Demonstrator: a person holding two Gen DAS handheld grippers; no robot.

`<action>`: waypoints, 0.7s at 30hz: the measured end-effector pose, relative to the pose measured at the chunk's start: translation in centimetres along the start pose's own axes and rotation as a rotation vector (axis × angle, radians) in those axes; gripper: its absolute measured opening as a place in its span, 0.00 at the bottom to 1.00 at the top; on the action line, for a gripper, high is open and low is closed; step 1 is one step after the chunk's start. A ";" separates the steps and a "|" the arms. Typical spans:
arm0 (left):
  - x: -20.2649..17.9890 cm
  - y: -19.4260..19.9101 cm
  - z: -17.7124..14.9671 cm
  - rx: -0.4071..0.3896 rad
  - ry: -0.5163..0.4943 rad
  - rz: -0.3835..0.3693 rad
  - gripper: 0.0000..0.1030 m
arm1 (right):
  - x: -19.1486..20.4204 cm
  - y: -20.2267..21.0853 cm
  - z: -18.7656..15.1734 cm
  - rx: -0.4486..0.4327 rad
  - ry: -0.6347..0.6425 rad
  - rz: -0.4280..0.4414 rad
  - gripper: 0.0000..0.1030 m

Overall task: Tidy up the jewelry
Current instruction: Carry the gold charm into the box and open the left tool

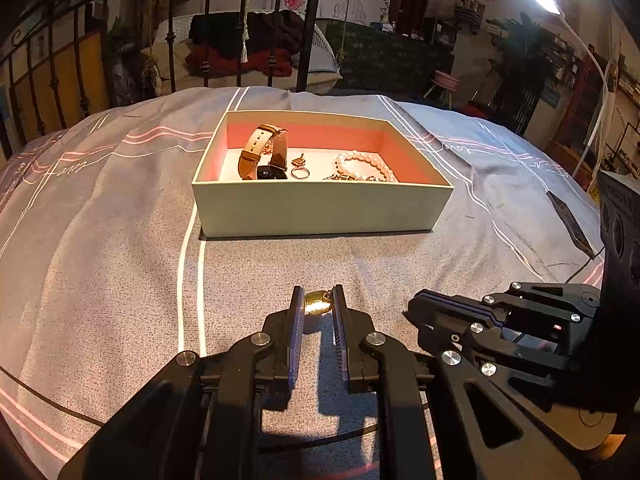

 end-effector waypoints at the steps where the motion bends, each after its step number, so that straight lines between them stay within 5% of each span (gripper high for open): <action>1: 0.0 -0.1 0.3 -0.004 -0.002 0.000 0.13 | 0.1 -0.1 0.1 0.001 0.003 0.000 0.03; 7: -0.2 -1.2 2.9 -0.031 -0.003 0.007 0.13 | -0.3 -0.4 2.0 -0.029 0.006 -0.004 0.03; 15: -0.5 -3.9 10.1 -0.108 -0.012 0.035 0.13 | -2.8 -2.0 8.8 -0.120 0.005 -0.069 0.03; 21: 0.1 -7.2 11.7 -0.051 -0.009 0.042 0.13 | -4.9 -3.8 11.4 -0.112 -0.013 -0.106 0.03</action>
Point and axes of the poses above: each gripper's, at about its wrist camera, not at the fingertips, and y roughly against the way its jaws point, x to its left, z to its top, the point moved 8 cm from there along -y, roughly the way its jaws point, and after that the axes turned 12 degrees about -x, right-handed, at the moved point
